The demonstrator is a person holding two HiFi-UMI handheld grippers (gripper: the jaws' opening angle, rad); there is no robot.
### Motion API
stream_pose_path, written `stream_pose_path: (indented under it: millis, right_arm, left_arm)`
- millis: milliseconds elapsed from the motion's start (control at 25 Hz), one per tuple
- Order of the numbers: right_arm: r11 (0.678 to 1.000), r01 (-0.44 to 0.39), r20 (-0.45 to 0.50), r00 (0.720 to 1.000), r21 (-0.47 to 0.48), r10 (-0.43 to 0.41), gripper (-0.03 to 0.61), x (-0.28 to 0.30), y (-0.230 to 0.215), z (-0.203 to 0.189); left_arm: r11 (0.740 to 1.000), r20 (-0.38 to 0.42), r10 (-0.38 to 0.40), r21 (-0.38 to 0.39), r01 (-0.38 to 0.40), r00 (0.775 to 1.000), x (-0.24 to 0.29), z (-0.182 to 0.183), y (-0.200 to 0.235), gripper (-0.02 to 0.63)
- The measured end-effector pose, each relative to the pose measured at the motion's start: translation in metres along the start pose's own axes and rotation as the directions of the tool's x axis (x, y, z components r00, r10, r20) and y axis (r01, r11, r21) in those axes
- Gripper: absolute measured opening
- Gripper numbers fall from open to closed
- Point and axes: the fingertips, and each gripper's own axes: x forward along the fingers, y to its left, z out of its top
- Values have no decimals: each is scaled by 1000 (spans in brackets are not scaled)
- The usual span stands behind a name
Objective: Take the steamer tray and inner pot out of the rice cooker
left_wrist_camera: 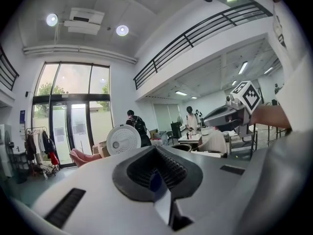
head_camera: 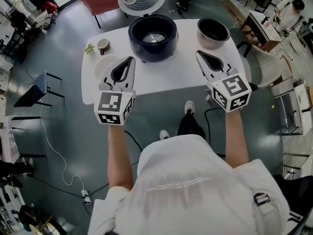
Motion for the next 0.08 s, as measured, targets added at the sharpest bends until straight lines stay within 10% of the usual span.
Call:
stream_pose_path:
  millis: [80]
  right_arm:
    - [1000,-3,-2,1000,3,3,26,1,2,-1]
  left_arm:
    - [1000,-3,0,-11,0,1000,-1,-3,2,16]
